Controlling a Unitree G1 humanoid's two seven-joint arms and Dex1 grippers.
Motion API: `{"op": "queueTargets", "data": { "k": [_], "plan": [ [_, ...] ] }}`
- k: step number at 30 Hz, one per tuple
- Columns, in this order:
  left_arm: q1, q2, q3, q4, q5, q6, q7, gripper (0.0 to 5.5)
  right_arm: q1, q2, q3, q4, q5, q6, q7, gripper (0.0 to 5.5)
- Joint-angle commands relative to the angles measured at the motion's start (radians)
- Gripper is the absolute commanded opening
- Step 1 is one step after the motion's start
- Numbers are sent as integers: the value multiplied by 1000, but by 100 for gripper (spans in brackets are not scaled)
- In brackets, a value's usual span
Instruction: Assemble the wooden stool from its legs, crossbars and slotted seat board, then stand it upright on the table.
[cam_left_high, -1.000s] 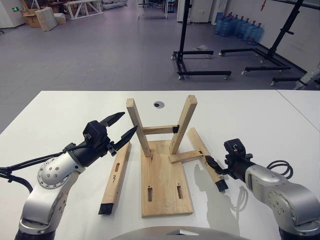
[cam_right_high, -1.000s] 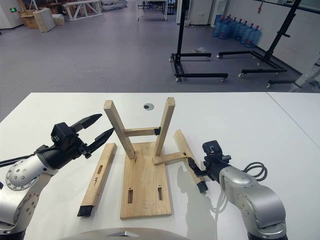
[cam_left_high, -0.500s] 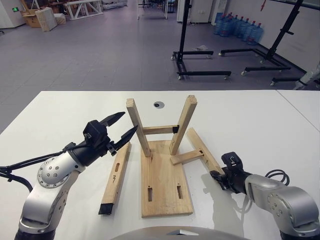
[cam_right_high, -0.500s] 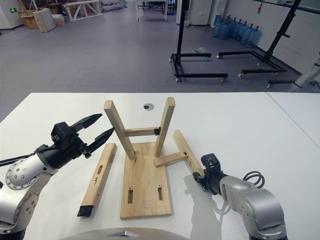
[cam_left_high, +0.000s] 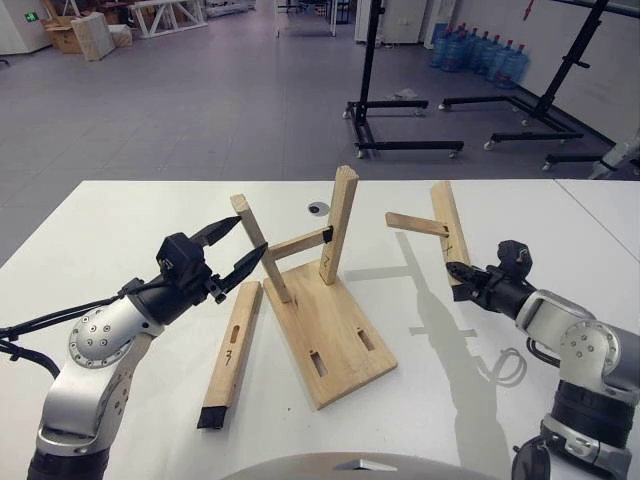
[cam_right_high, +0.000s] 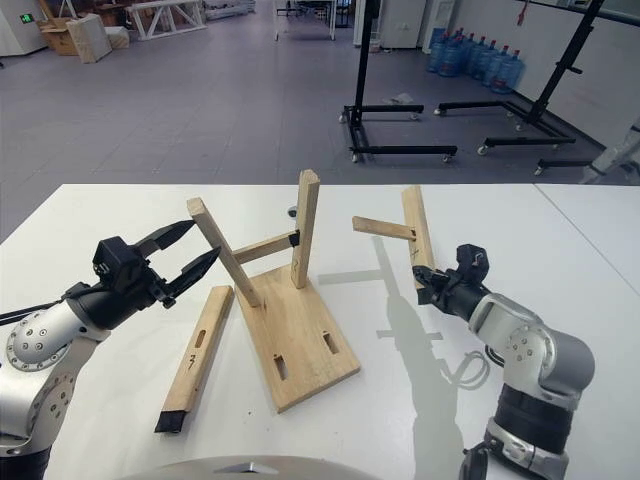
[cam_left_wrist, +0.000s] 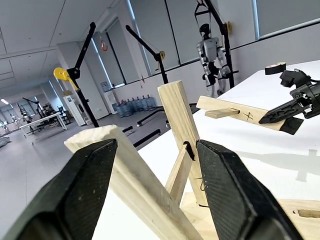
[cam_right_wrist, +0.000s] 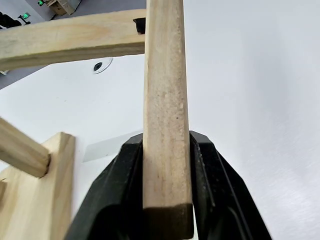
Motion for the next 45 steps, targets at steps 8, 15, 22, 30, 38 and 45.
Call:
{"op": "queueTargets", "data": {
  "k": [8,15,22,30,38,45],
  "plan": [
    [-84,28,60,52,-278,63,-163,291,-197,-24,-167,66,761,117,288,103],
    [-263,113,156,169,-946,339,-405,291,-235,-56,104,11,1340,107,365,103],
    [-522,79,67,372,-1065,531,-413,400,-271,42,359,68,1244,69,471,103],
    [-629,52,31,437,-1072,663,-427,407,-256,51,468,99,1103,85,626,103],
    [-701,-6,17,422,-1121,737,-390,407,-257,63,556,147,993,99,717,103],
    [-725,-31,15,408,-1138,771,-368,407,-253,74,569,163,972,111,743,103]
  ]
}}
